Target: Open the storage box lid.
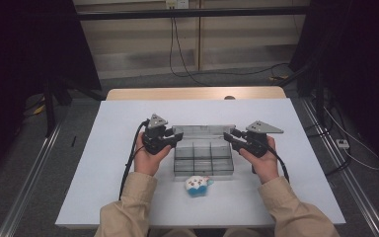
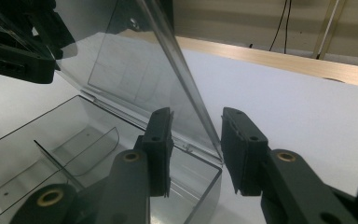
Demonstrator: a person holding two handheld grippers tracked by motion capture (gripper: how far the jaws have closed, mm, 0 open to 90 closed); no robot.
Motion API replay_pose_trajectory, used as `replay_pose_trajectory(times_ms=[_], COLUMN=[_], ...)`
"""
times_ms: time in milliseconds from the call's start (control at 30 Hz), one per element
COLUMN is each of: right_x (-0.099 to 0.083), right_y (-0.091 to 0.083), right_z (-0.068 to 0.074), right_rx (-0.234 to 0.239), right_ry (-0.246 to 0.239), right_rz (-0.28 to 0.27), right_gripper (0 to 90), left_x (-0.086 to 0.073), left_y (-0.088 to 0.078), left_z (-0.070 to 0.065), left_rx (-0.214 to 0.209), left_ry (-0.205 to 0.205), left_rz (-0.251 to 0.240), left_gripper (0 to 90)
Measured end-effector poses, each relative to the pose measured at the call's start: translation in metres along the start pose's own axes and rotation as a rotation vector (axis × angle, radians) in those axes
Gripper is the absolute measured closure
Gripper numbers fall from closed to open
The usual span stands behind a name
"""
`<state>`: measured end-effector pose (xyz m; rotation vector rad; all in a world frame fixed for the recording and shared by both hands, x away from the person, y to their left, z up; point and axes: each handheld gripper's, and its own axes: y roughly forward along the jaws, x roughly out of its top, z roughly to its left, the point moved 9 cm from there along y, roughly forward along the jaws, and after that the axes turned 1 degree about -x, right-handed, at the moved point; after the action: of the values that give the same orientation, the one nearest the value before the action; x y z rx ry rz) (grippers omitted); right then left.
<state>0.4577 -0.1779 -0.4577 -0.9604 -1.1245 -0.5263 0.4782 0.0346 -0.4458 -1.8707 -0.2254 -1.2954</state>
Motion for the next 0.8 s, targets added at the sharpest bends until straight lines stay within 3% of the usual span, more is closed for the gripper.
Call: replay_pose_trajectory(times_ms=[333, 800], right_x=[-0.001, 0.005], right_y=[0.007, 0.017], right_z=[-0.002, -0.003], right_rx=[-0.013, -0.019], right_ry=[0.010, 0.015], right_rz=[-0.007, -0.005], right_gripper=[63.6, 61.9], left_x=[0.002, 0.007], left_y=[0.008, 0.014], left_z=[0.000, 0.003], left_rx=[-0.009, 0.012], left_ry=[-0.014, -0.020], left_rz=[-0.023, -0.030], left_gripper=[59.6, 59.4])
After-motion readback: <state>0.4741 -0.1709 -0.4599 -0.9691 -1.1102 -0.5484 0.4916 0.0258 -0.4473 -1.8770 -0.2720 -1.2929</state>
